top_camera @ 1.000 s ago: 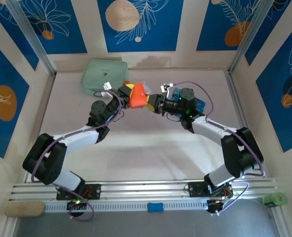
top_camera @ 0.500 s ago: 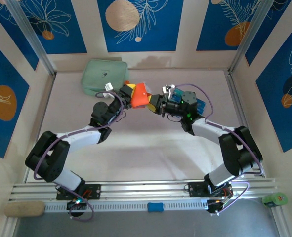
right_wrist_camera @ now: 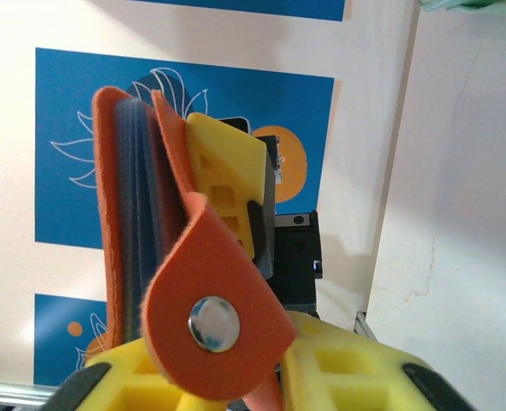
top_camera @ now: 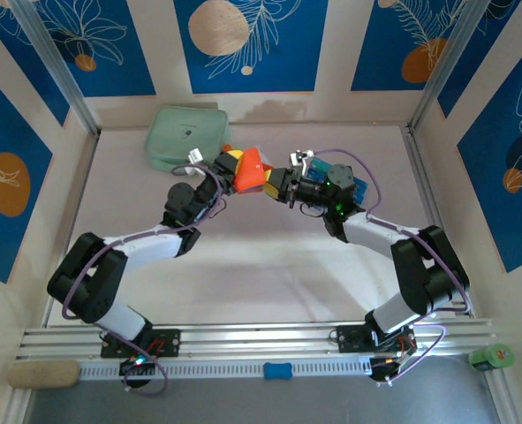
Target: Put the credit cards into the card holder
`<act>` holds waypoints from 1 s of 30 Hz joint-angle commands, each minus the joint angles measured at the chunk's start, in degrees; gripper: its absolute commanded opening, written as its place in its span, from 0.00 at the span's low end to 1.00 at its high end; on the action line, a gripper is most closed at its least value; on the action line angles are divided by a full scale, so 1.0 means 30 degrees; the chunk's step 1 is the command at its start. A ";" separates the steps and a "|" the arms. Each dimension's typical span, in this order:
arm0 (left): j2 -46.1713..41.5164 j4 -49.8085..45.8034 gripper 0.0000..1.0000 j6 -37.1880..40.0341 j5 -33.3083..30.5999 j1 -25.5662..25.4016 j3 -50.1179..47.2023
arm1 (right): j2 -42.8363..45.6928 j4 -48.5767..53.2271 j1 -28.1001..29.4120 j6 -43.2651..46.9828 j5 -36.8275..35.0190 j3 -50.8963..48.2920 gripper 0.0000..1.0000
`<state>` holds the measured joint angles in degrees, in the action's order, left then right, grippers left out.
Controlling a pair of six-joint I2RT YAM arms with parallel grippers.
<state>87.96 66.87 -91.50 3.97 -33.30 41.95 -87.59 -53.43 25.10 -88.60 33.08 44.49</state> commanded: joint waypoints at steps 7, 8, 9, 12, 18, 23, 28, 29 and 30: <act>0.0407 0.1163 0.00 -0.0135 -0.0092 -0.0469 0.0078 | 0.0237 -0.0794 0.0070 -0.0145 0.0626 0.0042 0.09; 0.0428 0.1162 0.00 -0.0143 -0.0090 -0.0473 0.0078 | 0.0223 -0.0794 0.0070 -0.0145 0.0632 0.0034 0.12; 0.0466 0.1165 0.00 -0.0141 -0.0064 -0.0498 0.0078 | 0.0197 -0.0794 0.0048 -0.0174 0.0619 0.0026 0.12; 0.0558 0.1082 0.00 -0.0125 0.0050 -0.0502 0.0133 | 0.0165 -0.0851 0.0015 -0.0146 0.0715 0.0014 0.07; 0.0506 0.0492 0.00 0.0428 0.0708 -0.0502 -0.0023 | 0.0193 -0.0856 -0.0098 0.0015 0.0838 -0.0385 0.00; -0.0119 -0.0688 0.20 0.1892 0.1107 -0.0443 -0.0626 | 0.0365 -0.0908 -0.0223 0.0422 0.0769 -0.1285 0.00; -0.0765 -0.1526 0.53 0.3090 0.1398 -0.0224 -0.1603 | 0.0428 -0.1144 -0.0282 0.1088 0.0652 -0.2479 0.00; -0.0933 -0.1824 0.59 0.3320 0.1439 -0.0164 -0.1839 | 0.0401 -0.1314 -0.0282 0.1168 0.0603 -0.2760 0.00; -0.1152 -0.2167 0.67 0.3581 0.1483 -0.0110 -0.2136 | 0.0329 -0.1537 -0.0310 0.1223 0.0578 -0.3009 0.00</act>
<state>87.22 62.26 -84.62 6.96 -33.65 37.36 -87.55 -55.22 24.29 -87.05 34.15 37.17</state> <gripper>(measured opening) 0.618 0.054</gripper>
